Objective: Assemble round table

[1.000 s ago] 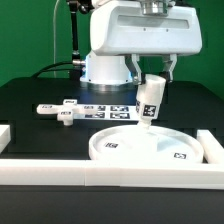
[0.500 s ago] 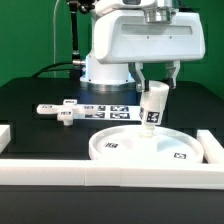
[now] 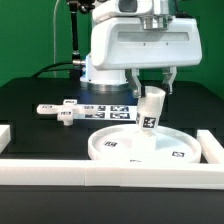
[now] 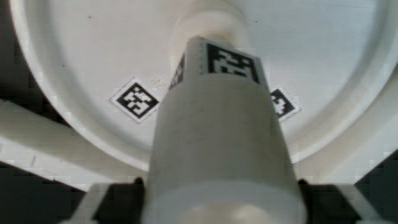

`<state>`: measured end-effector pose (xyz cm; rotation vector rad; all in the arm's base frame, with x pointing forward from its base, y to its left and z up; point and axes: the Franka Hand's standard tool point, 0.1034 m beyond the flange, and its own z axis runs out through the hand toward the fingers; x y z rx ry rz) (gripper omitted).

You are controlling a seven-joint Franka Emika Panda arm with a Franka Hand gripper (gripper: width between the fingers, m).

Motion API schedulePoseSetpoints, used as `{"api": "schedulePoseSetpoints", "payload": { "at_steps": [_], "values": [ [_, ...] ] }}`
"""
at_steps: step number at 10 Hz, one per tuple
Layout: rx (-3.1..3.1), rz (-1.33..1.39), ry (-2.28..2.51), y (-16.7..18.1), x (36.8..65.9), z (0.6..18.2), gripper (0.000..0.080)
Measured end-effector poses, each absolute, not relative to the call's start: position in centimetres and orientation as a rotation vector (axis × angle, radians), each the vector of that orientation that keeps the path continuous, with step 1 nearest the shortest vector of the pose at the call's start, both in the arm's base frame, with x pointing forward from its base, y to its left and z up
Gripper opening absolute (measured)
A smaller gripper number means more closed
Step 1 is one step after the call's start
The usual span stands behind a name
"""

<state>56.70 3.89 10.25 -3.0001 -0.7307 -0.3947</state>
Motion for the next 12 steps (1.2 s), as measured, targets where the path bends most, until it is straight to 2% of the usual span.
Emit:
{"api": "schedulePoseSetpoints", "payload": {
  "at_steps": [12],
  "values": [
    [-3.036,-0.558,-0.719,2.8,56.8,10.3,0.0407]
  ]
}}
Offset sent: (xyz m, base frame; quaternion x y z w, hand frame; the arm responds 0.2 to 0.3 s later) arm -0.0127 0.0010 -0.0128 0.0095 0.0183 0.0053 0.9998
